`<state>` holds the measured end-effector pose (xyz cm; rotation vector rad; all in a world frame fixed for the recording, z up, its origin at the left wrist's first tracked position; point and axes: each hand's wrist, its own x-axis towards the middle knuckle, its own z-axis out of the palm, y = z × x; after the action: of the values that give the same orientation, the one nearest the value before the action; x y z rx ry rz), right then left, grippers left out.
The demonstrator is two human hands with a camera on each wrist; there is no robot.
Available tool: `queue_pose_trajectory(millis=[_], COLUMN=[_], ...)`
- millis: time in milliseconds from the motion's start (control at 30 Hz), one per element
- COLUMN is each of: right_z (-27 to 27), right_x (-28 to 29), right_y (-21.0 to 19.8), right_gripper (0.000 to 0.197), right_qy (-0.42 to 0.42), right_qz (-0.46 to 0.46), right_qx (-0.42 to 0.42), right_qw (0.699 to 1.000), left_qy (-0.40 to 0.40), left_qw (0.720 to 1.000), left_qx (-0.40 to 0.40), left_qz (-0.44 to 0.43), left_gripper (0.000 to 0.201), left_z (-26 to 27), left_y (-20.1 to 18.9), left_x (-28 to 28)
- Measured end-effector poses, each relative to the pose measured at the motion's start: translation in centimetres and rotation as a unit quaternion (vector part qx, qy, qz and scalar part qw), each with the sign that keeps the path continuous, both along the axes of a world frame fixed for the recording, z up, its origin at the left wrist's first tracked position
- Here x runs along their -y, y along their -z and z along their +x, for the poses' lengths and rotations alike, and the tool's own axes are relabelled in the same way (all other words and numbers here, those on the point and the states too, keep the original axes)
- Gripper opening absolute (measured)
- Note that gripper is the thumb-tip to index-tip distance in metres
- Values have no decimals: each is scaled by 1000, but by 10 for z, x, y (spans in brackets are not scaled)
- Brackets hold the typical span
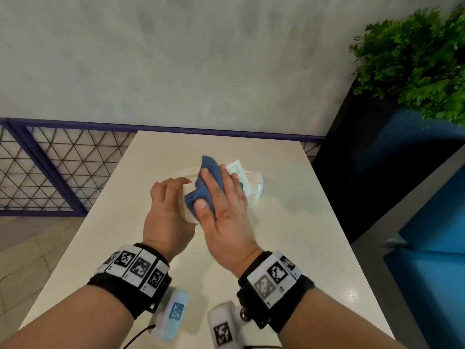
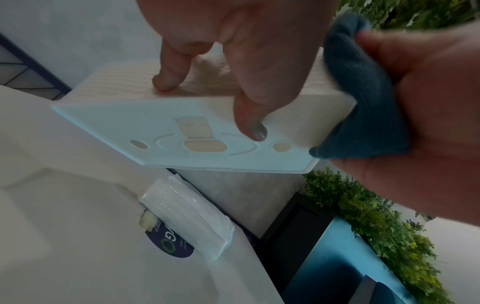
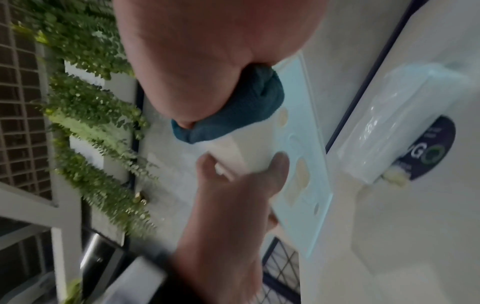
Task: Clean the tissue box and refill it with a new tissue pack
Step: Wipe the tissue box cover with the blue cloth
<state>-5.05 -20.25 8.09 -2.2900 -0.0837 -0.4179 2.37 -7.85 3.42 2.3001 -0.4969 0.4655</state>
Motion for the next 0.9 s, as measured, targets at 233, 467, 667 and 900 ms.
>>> queue_pose_trajectory(millis=[233, 467, 667, 900], right_z=[42, 33, 27, 27], right_x=[45, 57, 78, 65], right_y=[2, -7, -23, -3], right_gripper=[50, 50, 33, 35], right_qy=[74, 200, 76, 191], right_qz=[123, 307, 599, 561], right_qx=[12, -174, -350, -326], right_qw=[990, 914, 716, 737], left_qy=[26, 66, 164, 181], left_qw=[998, 997, 985, 982], left_qx=[-16, -5, 28, 43], left_qz=[-50, -39, -48, 22], left_gripper=[76, 75, 79, 101], left_z=[-2, -5, 5, -3], left_y=[-4, -3, 6, 1], left_x=[-5, -14, -23, -26])
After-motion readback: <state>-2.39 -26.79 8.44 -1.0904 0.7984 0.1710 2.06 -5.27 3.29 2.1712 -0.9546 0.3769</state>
